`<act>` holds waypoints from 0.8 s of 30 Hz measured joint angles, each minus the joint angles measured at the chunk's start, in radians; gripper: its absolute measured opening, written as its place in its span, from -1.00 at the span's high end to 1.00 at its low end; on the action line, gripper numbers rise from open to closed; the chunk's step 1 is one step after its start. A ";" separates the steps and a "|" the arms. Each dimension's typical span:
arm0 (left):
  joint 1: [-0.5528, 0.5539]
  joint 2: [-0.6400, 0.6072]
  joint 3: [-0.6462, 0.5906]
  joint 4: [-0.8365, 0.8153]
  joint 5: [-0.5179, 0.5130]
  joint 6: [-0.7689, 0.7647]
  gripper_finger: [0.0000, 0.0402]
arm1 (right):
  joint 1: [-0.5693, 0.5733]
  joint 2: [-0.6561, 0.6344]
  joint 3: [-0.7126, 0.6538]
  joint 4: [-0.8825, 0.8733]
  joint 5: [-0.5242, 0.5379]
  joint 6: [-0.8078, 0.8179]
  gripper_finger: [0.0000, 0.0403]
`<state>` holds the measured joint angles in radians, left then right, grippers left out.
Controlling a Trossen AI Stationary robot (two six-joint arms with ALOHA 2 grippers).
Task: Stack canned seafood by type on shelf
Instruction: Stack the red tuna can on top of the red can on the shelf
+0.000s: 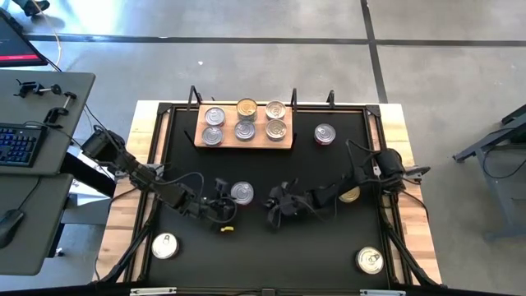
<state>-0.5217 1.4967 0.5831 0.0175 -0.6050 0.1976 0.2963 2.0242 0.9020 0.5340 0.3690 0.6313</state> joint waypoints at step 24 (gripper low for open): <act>0.057 0.179 0.023 0.075 -0.043 0.103 0.96 | 0.065 0.000 0.000 0.016 0.093 -0.056 1.00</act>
<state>-0.4651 1.6753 0.6061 0.0928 -0.6478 0.3007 0.3611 2.0247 0.9020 0.5499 0.4619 0.5755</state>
